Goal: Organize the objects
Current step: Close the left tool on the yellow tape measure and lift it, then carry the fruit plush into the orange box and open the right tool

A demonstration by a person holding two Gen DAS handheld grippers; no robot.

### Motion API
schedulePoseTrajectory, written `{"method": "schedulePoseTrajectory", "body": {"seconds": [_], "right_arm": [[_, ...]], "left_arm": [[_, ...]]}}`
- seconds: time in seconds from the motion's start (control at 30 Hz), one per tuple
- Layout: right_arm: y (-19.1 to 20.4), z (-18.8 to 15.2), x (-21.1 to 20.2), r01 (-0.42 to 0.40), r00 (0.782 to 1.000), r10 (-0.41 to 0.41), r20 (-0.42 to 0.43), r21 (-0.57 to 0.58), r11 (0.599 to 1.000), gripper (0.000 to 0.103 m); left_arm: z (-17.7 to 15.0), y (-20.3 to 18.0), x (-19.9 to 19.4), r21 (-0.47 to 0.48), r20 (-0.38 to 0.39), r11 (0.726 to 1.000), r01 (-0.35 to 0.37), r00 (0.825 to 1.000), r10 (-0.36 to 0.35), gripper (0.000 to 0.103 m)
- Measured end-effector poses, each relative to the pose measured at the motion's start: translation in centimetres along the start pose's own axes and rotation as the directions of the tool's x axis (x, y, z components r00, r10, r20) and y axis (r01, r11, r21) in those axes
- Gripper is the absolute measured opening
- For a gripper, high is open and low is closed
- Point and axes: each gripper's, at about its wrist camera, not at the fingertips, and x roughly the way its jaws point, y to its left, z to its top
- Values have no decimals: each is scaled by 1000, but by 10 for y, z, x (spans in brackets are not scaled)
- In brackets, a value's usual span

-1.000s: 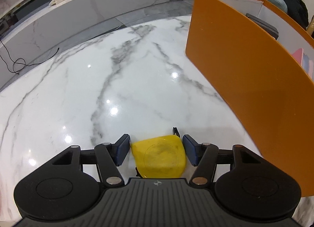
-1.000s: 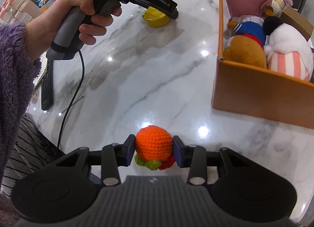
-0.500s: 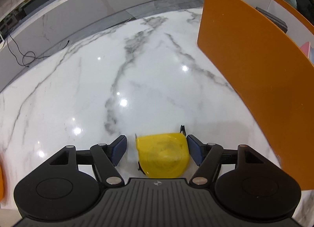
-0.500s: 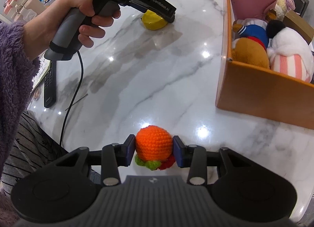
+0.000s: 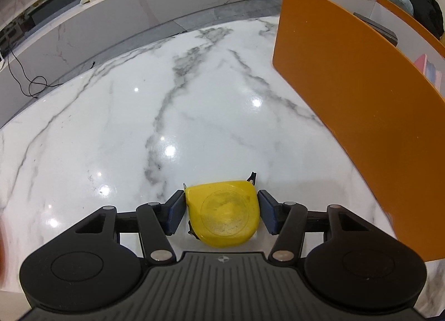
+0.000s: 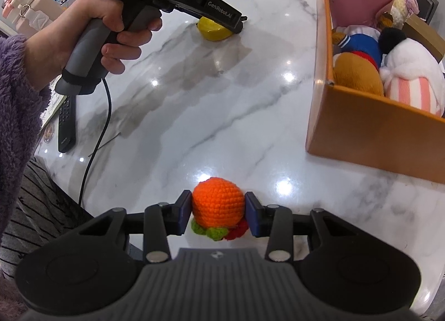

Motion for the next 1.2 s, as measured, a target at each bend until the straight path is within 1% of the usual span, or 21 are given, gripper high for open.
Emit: {"method": "schedulePoseTrajectory", "body": {"seconds": [0.07, 0.17, 0.23, 0.3, 0.37, 0.43, 0.5, 0.53, 0.63, 0.67, 0.7, 0.73, 0.8, 0.87, 0.9, 0.97, 1.0, 1.07, 1.1, 1.13, 1.2], "right_arm": [[2, 1, 0, -2, 1000, 2, 2, 2, 1000, 43], [3, 2, -3, -10, 1000, 10, 13, 3, 1000, 43], [2, 3, -5, -25, 1000, 25, 19, 11, 1000, 43], [0, 5, -8, -44, 999, 44, 23, 33, 998, 43], [-3, 6, -15, -59, 997, 57, 45, 55, 997, 43], [-9, 7, -25, -79, 994, 73, 77, 83, 993, 43], [-16, 9, -38, -98, 990, 85, 115, 116, 988, 43], [-21, 11, -47, -106, 986, 86, 144, 139, 985, 43], [-43, 17, -79, -141, 966, 84, 244, 226, 964, 43], [-51, 20, -89, -152, 959, 81, 272, 251, 956, 43], [-61, 25, -100, -178, 954, 96, 284, 280, 943, 43], [-69, 29, -111, -171, 945, 71, 318, 299, 939, 43], [-80, 41, -132, -73, 934, -45, 354, 315, 946, 43], [-94, 53, -146, -29, 921, -106, 375, 338, 941, 43], [-104, 59, -152, -8, 915, -141, 379, 365, 931, 43], [-120, 73, -156, 40, 906, -198, 374, 390, 920, 43], [-129, 78, -156, 56, 907, -215, 362, 401, 914, 43], [-147, 89, -148, 59, 919, -223, 326, 446, 893, 43], [-153, 96, -143, 77, 922, -239, 305, 459, 885, 43], [-158, 100, -138, 109, 919, -268, 288, 466, 878, 43], [-164, 113, -129, 177, 906, -330, 266, 470, 865, 43]], "left_arm": [[-1, 0, -1, -16, 0, 1000, -4, 1000, 4, 65], [-4, 4, -11, -51, 29, 998, 21, 999, -20, 65], [-6, 4, -23, -68, 50, 997, 29, 998, -26, 65], [-10, 1, -36, -72, 67, 997, 20, 998, -16, 65], [-19, -2, -50, -81, 98, 996, 24, 995, -16, 65], [-30, -5, -66, -100, 147, 994, 35, 989, -20, 65], [-42, -7, -81, -128, 205, 989, 71, 978, -43, 65], [-48, -8, -86, -139, 224, 987, 74, 974, -42, 65], [-64, -14, -98, -166, 268, 983, 80, 963, -33, 65], [-69, -15, -100, -180, 279, 979, 97, 959, -43, 65], [-72, -15, -100, -191, 288, 975, 116, 956, -57, 65], [-75, -15, -100, -200, 295, 971, 130, 953, -67, 65], [-78, -17, -100, -192, 297, 972, 136, 952, -74, 65], [-79, -20, -99, -172, 292, 976, 134, 953, -79, 65], [-80, -21, -98, -167, 288, 976, 137, 954, -85, 65], [-81, -21, -97, -173, 285, 973, 149, 954, -95, 65], [-82, -21, -96, -174, 283, 973, 153, 954, -99, 65], [-84, -20, -98, -186, 287, 968, 167, 952, -109, 65], [-86, -20, -101, -182, 289, 967, 181, 949, -123, 65], [-87, -21, -103, -179, 292, 966, 188, 947, -131, 65], [-88, -23, -108, -167, 305, 967, 191, 943, -133, 65]]}}
